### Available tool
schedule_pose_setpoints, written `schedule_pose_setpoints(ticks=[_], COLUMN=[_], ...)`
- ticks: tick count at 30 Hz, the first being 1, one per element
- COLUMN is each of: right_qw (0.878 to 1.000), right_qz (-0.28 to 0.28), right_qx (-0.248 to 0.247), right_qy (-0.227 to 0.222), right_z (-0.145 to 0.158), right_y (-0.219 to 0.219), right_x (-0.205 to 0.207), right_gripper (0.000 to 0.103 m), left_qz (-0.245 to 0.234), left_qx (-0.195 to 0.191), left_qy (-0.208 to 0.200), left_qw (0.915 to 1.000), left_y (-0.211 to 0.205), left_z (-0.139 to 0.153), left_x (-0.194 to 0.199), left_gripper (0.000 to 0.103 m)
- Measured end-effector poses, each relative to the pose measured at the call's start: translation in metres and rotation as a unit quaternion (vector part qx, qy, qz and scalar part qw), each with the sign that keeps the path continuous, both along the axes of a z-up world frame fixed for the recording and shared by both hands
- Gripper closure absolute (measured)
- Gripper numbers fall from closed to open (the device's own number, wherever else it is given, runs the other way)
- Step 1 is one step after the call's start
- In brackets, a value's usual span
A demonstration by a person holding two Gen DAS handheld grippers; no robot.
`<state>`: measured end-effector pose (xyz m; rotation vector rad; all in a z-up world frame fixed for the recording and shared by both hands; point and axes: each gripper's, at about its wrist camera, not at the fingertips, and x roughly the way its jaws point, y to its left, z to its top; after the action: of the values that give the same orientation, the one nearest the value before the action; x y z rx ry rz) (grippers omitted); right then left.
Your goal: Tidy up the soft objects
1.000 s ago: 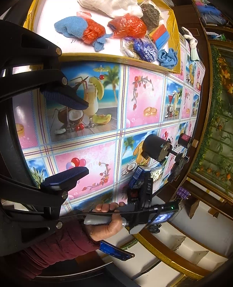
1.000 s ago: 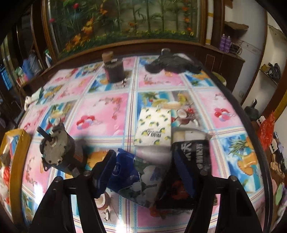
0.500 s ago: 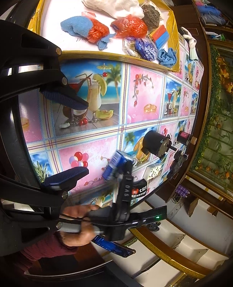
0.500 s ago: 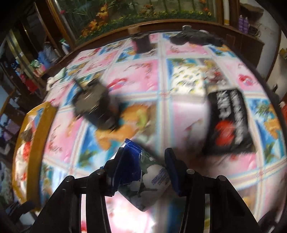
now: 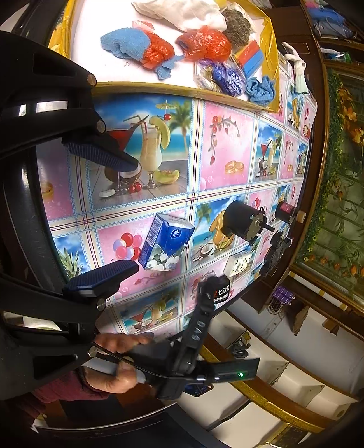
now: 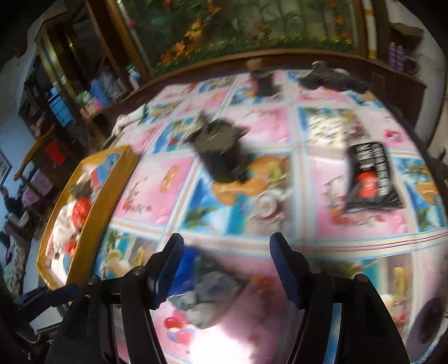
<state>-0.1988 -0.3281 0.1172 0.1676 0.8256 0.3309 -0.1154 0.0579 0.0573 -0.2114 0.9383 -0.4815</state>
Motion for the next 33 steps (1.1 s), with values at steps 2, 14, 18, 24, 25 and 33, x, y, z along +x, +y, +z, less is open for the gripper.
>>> schedule_pose_setpoints(ticks=[2,14,18,24,25,33], right_qw=[0.999,0.982,0.981,0.979,0.979,0.979], right_qz=[-0.044,-0.186,-0.191,-0.202,-0.202,-0.2], right_qx=[-0.003,0.026,0.027,0.02,0.019,-0.02], right_qy=[-0.018,0.009,0.021,0.037,0.038,0.046], right_z=[0.005,-0.017,-0.025,-0.032,-0.034,-0.037], right_y=[-0.027,-0.119,-0.111,-0.104,-0.102,-0.085], right_x=[-0.003,0.012,0.03,0.058,0.064,0.096], right_gripper=[0.036,0.031,0.03,0.03,0.03,0.029], left_qz=[-0.008,-0.077,-0.08,-0.074,-0.072,-0.056], left_qx=[0.008,0.043,0.088,0.149,0.16,0.173], left_qy=[0.002,-0.015,-0.022,-0.057,-0.061,-0.027], left_qw=[0.9999,0.996,0.9927,0.9845,0.9826,0.983], left_y=[-0.007,-0.088,-0.106,-0.122,-0.124,-0.118], left_z=[0.0,-0.015,-0.029,-0.037,-0.039,-0.051], left_x=[0.004,0.046,0.057,0.063,0.064,0.079], left_gripper=[0.038,0.033,0.032,0.019,0.019,0.014])
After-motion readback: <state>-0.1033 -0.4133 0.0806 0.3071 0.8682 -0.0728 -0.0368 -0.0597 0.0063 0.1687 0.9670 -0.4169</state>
